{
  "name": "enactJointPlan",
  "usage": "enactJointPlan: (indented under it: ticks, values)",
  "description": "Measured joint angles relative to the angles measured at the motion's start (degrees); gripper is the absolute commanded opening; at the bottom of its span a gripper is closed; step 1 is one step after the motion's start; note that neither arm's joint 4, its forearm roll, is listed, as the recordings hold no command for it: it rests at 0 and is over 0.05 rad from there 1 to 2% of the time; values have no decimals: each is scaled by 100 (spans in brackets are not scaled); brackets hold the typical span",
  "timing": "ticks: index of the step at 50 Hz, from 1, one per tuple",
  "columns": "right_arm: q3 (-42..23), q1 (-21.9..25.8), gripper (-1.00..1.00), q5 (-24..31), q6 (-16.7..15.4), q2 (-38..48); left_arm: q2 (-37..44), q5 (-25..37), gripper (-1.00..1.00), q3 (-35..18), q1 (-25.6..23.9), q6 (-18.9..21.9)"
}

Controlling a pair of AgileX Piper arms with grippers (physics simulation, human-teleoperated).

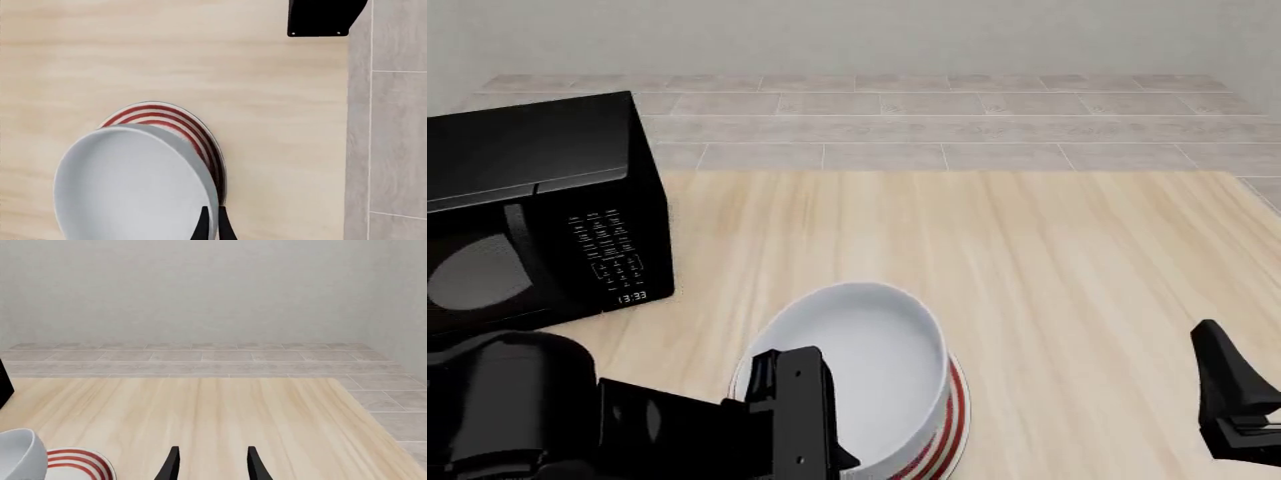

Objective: Pick up the white bowl and put it on the plate.

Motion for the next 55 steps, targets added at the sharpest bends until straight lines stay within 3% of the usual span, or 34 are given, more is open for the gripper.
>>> enactJointPlan:
  ticks: [55]
  values:
    - [6,3,100,-35,0,29,351,-220,-100,-126,479,228]
